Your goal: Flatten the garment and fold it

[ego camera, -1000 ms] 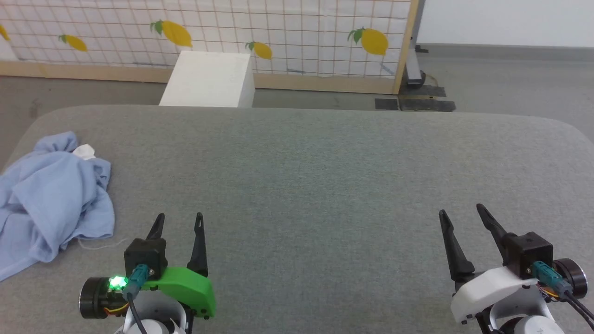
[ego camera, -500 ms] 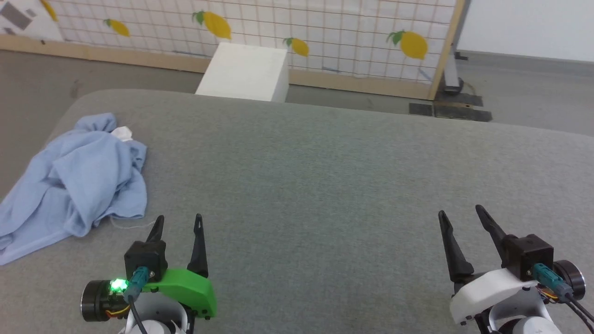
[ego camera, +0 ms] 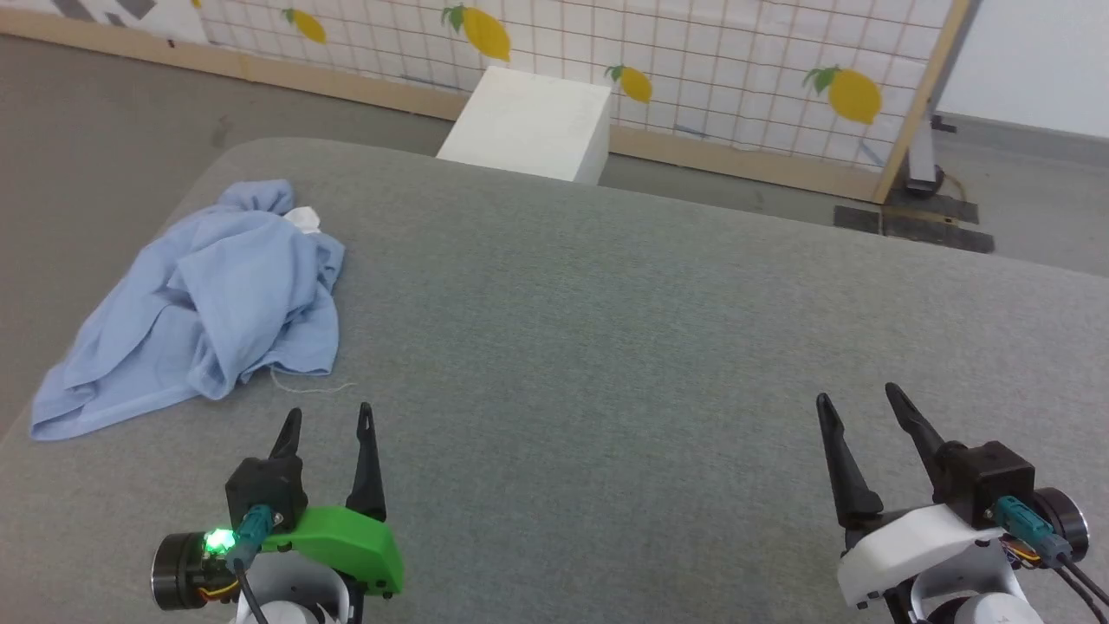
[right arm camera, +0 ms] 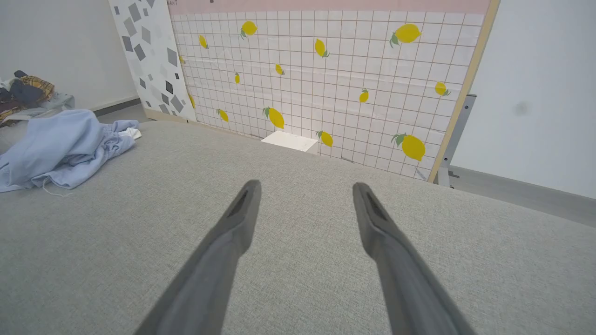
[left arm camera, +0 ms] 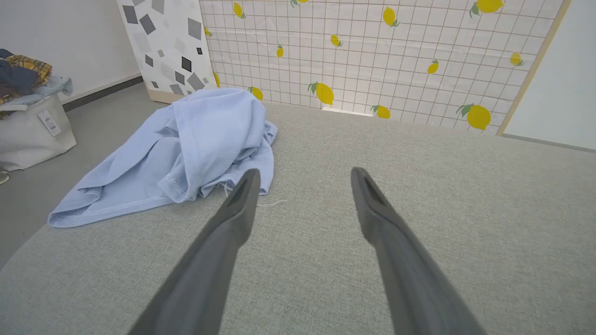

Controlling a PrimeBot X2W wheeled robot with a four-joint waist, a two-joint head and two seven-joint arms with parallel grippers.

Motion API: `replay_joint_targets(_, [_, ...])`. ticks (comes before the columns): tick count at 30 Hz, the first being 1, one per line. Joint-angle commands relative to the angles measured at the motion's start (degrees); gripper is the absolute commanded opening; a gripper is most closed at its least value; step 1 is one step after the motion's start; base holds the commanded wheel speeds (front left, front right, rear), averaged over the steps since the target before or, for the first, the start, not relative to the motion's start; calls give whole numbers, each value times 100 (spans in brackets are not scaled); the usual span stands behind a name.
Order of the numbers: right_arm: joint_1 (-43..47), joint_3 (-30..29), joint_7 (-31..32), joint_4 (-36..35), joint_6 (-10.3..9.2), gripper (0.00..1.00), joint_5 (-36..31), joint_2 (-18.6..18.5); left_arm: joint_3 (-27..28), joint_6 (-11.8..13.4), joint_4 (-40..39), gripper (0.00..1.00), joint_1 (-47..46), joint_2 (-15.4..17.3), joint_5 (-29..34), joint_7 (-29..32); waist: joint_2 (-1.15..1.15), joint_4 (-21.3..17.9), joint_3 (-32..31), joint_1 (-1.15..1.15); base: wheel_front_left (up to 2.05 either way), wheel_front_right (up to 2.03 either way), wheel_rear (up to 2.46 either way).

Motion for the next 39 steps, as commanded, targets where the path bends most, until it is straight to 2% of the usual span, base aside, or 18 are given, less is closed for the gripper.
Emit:
replay_joint_targets(1, [-11, 15, -59, 29, -4, 100, 41, 3, -24, 63, 33, 100, -105, 51, -54, -51, 0, 99, -3, 0, 0, 0, 0])
replay_joint_targets(39, [-21, 253, -370, 147, -6, 100, 276, 4, 85, 476, 219, 100, 39, 314, -582, -497, 0, 1215, -44, 0, 0, 0, 0])
